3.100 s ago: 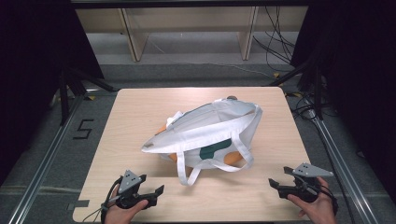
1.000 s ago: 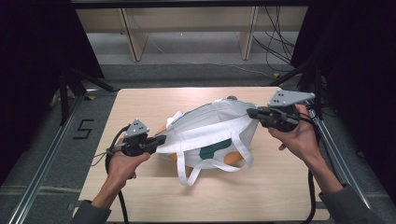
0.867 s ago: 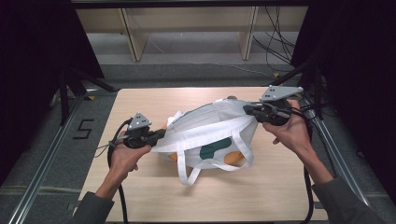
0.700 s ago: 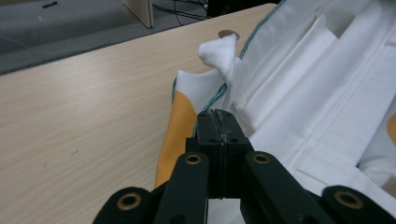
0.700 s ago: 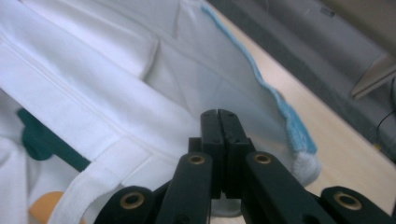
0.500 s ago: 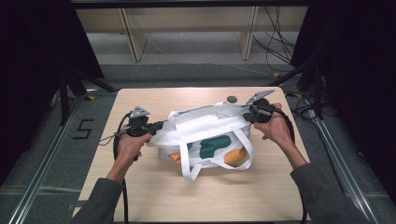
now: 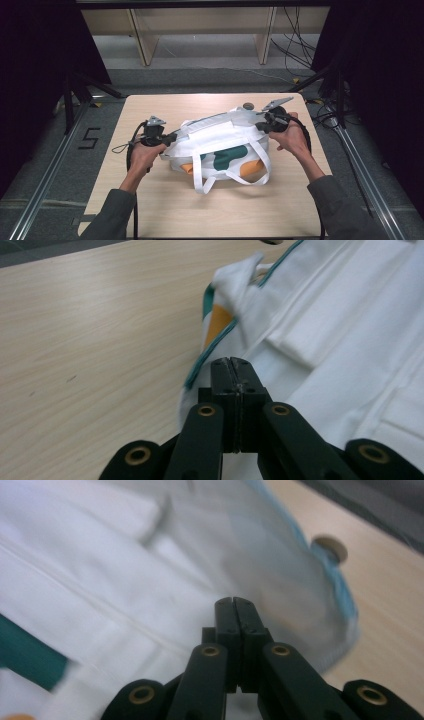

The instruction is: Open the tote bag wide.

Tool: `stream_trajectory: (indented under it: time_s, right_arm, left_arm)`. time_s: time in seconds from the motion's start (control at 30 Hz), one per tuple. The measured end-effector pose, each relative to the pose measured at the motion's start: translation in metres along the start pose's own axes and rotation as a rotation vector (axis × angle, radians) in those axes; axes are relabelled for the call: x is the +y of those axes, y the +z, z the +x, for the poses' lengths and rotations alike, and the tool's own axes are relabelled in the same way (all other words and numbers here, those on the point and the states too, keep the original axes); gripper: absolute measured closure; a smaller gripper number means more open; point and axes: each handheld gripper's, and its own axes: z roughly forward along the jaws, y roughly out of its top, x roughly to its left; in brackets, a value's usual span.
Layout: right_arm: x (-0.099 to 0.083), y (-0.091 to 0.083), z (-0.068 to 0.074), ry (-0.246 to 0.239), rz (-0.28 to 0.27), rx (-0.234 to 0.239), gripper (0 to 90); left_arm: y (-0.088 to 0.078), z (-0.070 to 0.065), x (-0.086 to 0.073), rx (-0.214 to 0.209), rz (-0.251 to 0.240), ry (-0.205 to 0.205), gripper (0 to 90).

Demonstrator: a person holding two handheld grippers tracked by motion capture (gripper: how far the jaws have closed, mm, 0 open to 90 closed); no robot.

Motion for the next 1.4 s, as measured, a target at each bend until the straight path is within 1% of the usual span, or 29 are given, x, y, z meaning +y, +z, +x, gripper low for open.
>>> stream_trajectory:
  time_s: [0.07,0.1,0.17,0.27,0.33,0.37,0.4,0.43,0.47,0.5,0.63,0.67,0.7,0.77,0.8,0.83,0.9,0.93,1.03,1.07,1.1,1.13,1.17,1.2,1.23,1.3,1.33,1.37,1.4]
  right_arm:
    - [0.011,0.002,0.008,-0.006,-0.033,0.012,90.0]
    - [0.017,0.003,0.012,-0.012,-0.011,0.036,90.0]
    - [0.025,0.015,0.018,-0.030,-0.031,0.058,90.0]
    - [0.028,0.033,0.021,-0.031,0.027,0.083,90.0]
    - [0.023,0.032,0.024,-0.035,0.087,0.114,90.0]
    - [0.019,0.029,0.026,-0.038,0.092,0.115,90.0]
    - [0.014,0.023,0.029,-0.059,0.093,0.166,90.0]
    - [0.007,0.017,0.033,-0.070,0.103,0.189,90.0]
    - [-0.001,0.011,0.039,-0.116,0.148,0.245,90.0]
    - [-0.010,0.006,0.048,-0.130,0.164,0.286,90.0]
    - [-0.039,0.003,0.074,-0.217,0.298,0.343,90.0]
    - [-0.041,0.002,0.080,-0.224,0.304,0.343,90.0]
    - [-0.039,0.000,0.081,-0.233,0.260,0.346,90.0]
    - [-0.026,-0.011,0.079,-0.178,0.132,0.334,90.0]
    - [-0.017,-0.016,0.075,-0.191,0.070,0.306,90.0]
    - [-0.009,-0.018,0.073,-0.161,0.007,0.281,90.0]
    - [0.007,-0.018,0.066,-0.170,-0.051,0.204,90.0]
    - [0.011,-0.015,0.063,-0.185,-0.056,0.190,90.0]
    - [0.018,0.002,0.056,-0.159,-0.034,0.148,90.0]
    - [0.019,0.005,0.056,-0.147,-0.012,0.164,90.0]
    - [0.017,0.009,0.056,-0.158,0.004,0.170,90.0]
    - [0.016,0.013,0.060,-0.139,0.021,0.184,90.0]
    - [0.014,0.015,0.063,-0.163,0.039,0.218,90.0]
    - [0.014,0.016,0.066,-0.167,0.061,0.227,90.0]
    - [0.014,0.021,0.070,-0.204,0.064,0.213,90.0]
    - [0.018,0.030,0.073,-0.206,0.089,0.210,90.0]
    - [0.022,0.037,0.073,-0.212,0.098,0.198,90.0]
    - [0.028,0.047,0.070,-0.246,0.102,0.149,90.0]
    - [0.033,0.056,0.067,-0.237,0.134,0.079,90.0]
  left_arm:
    - [0.006,-0.007,0.005,-0.026,0.009,0.009,88.7]
    - [0.011,-0.011,0.007,-0.033,0.008,0.012,88.8]
    - [0.019,-0.018,0.010,-0.047,0.013,0.012,88.9]
    - [0.024,-0.019,0.014,-0.032,0.043,0.039,89.3]
    - [0.025,-0.015,0.013,-0.042,0.043,0.016,89.2]
    - [0.026,-0.014,0.012,-0.059,0.047,-0.001,89.2]
    - [0.027,-0.012,0.011,-0.069,0.049,-0.004,89.3]
    - [0.028,-0.012,0.011,-0.061,0.053,0.002,89.3]
    - [0.029,-0.011,0.011,-0.063,0.053,0.000,89.3]
    - [0.031,-0.012,0.010,-0.069,0.048,-0.016,89.3]
    - [0.030,-0.016,0.013,-0.049,0.036,-0.012,89.2]
    - [0.028,-0.017,0.013,-0.050,0.032,-0.006,89.2]
    - [0.025,-0.018,0.013,-0.057,0.025,-0.005,89.2]
    - [0.021,-0.022,0.014,-0.075,0.018,-0.007,89.0]
    - [0.018,-0.025,0.015,-0.083,0.014,0.002,88.9]
    - [0.017,-0.030,0.015,-0.093,-0.001,0.005,89.0]
    - [0.014,-0.038,0.013,-0.110,0.007,0.041,89.0]
    - [0.012,-0.042,0.011,-0.133,0.004,0.043,89.0]
    - [0.008,-0.057,0.001,-0.169,0.035,0.086,89.2]
    - [0.007,-0.060,-0.003,-0.190,0.045,0.099,89.3]
    - [0.005,-0.063,-0.006,-0.196,0.055,0.116,89.3]
    - [0.004,-0.066,-0.010,-0.200,0.063,0.131,89.3]
    - [0.005,-0.067,-0.012,-0.209,0.066,0.133,89.3]
    - [0.006,-0.069,-0.015,-0.215,0.075,0.132,89.3]
    - [0.007,-0.070,-0.016,-0.215,0.080,0.138,89.4]
    - [0.009,-0.073,-0.021,-0.214,0.083,0.147,89.4]
    - [0.009,-0.076,-0.025,-0.220,0.091,0.144,89.5]
    - [0.009,-0.078,-0.030,-0.222,0.097,0.156,89.5]
    - [0.008,-0.081,-0.037,-0.229,0.100,0.155,89.5]
